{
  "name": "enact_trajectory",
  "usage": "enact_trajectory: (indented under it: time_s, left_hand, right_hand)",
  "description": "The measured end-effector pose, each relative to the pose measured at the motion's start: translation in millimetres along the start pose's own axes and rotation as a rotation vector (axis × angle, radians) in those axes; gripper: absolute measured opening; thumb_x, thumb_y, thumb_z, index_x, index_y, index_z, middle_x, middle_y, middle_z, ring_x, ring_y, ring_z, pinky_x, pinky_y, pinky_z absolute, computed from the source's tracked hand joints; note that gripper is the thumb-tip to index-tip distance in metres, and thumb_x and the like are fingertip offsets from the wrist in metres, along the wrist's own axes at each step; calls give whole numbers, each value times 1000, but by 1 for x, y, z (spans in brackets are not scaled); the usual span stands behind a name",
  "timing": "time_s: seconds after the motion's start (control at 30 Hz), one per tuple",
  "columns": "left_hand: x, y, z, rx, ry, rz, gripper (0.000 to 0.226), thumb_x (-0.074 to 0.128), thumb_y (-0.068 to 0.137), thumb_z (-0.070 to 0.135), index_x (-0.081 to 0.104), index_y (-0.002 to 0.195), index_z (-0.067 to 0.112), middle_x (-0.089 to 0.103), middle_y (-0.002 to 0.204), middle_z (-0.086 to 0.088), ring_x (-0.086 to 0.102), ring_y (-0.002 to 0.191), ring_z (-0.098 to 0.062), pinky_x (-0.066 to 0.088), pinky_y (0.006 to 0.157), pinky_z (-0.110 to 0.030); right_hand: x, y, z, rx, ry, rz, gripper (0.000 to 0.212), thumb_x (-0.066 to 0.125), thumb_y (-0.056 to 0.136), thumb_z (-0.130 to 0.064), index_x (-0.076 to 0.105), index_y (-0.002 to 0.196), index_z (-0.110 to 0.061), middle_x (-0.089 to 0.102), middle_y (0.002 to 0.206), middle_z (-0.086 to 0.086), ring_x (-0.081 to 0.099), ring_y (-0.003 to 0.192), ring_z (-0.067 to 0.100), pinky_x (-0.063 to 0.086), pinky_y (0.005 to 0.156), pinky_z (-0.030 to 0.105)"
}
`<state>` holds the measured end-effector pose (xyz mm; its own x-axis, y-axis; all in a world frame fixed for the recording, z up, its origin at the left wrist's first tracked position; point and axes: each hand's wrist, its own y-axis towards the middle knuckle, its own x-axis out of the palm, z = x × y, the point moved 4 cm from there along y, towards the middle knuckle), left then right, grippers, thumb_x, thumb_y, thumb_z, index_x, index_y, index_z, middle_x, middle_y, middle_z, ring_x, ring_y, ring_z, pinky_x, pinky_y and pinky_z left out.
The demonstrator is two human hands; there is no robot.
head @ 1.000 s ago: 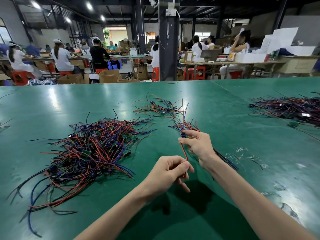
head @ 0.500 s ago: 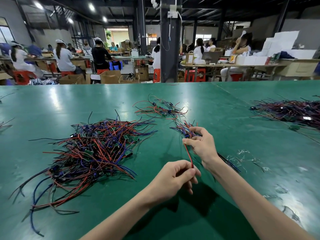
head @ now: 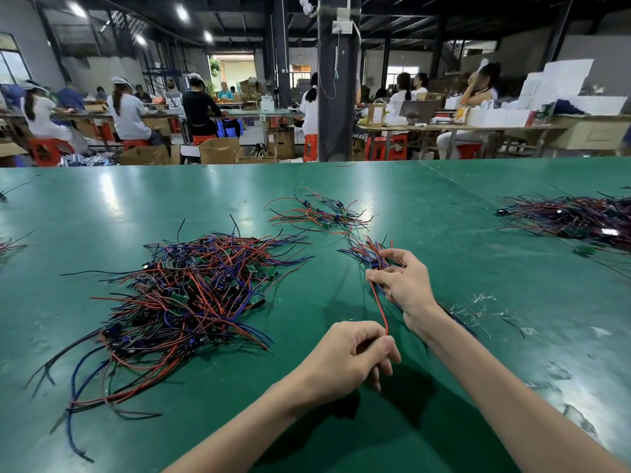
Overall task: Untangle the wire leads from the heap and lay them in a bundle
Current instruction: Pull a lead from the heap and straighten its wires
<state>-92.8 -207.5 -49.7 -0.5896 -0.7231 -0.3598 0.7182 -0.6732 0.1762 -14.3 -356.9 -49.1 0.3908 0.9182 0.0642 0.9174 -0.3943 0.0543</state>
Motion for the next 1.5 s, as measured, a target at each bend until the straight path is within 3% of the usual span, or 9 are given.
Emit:
enact_trajectory:
  time_s: [0.23, 0.43, 0.5, 0.6, 0.67, 0.87, 0.97, 1.27, 1.5]
  left_hand:
    - [-4, 1, -2, 36, 31, 40, 27, 50, 96, 21, 62, 72, 21, 59, 53, 9, 49, 42, -10, 43, 46, -19]
    - [-4, 5, -7, -14, -77, 94, 20, 50, 98, 21, 68, 91, 15, 63, 63, 9, 48, 44, -6, 43, 43, -19]
    - [-6, 6, -9, -35, -75, 111, 20, 49, 99, 19, 67, 93, 15, 63, 63, 9, 48, 43, -5, 43, 43, -20]
    - [-11, 6, -11, -57, -69, 139, 22, 46, 99, 16, 67, 95, 13, 62, 64, 9, 48, 44, -6, 42, 43, -19]
    - [-14, 7, -12, -61, -59, 158, 23, 45, 100, 15, 68, 94, 14, 62, 64, 8, 48, 46, -6, 43, 43, -21]
    - [-18, 8, -15, -45, 45, 210, 23, 47, 99, 18, 68, 91, 16, 62, 63, 9, 48, 44, -6, 42, 47, -19]
    - [-19, 8, -17, -29, 98, 222, 22, 47, 99, 20, 68, 90, 18, 63, 63, 11, 48, 43, -4, 41, 48, -16]
    - [-27, 9, -18, 31, 400, 280, 22, 48, 98, 27, 67, 100, 17, 68, 71, 8, 50, 50, 1, 46, 61, -22]
    - [-49, 8, -8, 88, 853, 479, 26, 40, 99, 20, 60, 114, 15, 68, 104, -1, 61, 95, -23, 49, 78, -38]
  right_hand:
    - [-1, -3, -9, -18, 46, -7, 36, 69, 76, 9, 54, 100, -13, 51, 72, 11, 33, 31, 2, 26, 32, 15]
    - [-24, 14, -24, -45, 112, 85, 38, 67, 80, 6, 51, 111, -10, 55, 85, 14, 32, 33, 2, 27, 32, 16]
    - [-33, 23, -21, 21, 68, 80, 41, 67, 80, 5, 49, 115, -7, 58, 86, 15, 31, 33, 4, 26, 32, 17]
    - [-41, 29, -10, 158, -111, 12, 42, 66, 81, 7, 48, 117, -2, 63, 62, 8, 30, 31, 4, 22, 31, 15]
    - [-45, 30, -3, 188, -247, -3, 38, 67, 80, 7, 50, 114, 0, 65, 70, 15, 32, 33, 7, 24, 33, 16]
    - [-46, 26, -6, -109, -782, 93, 29, 69, 83, -14, 63, 111, -13, 67, 95, 11, 57, 85, 22, 42, 77, 28]
    - [-41, 23, -8, -211, -889, 120, 30, 66, 86, -20, 64, 116, -18, 65, 87, 6, 60, 84, 26, 47, 77, 33]
    - [-30, 14, -10, -408, -1211, 176, 39, 55, 93, -29, 50, 129, -14, 66, 104, 11, 62, 92, 34, 47, 72, 38]
    - [-12, -5, -21, -566, -1154, 223, 30, 54, 93, -22, 53, 119, -9, 65, 104, 15, 63, 83, 39, 41, 62, 37]
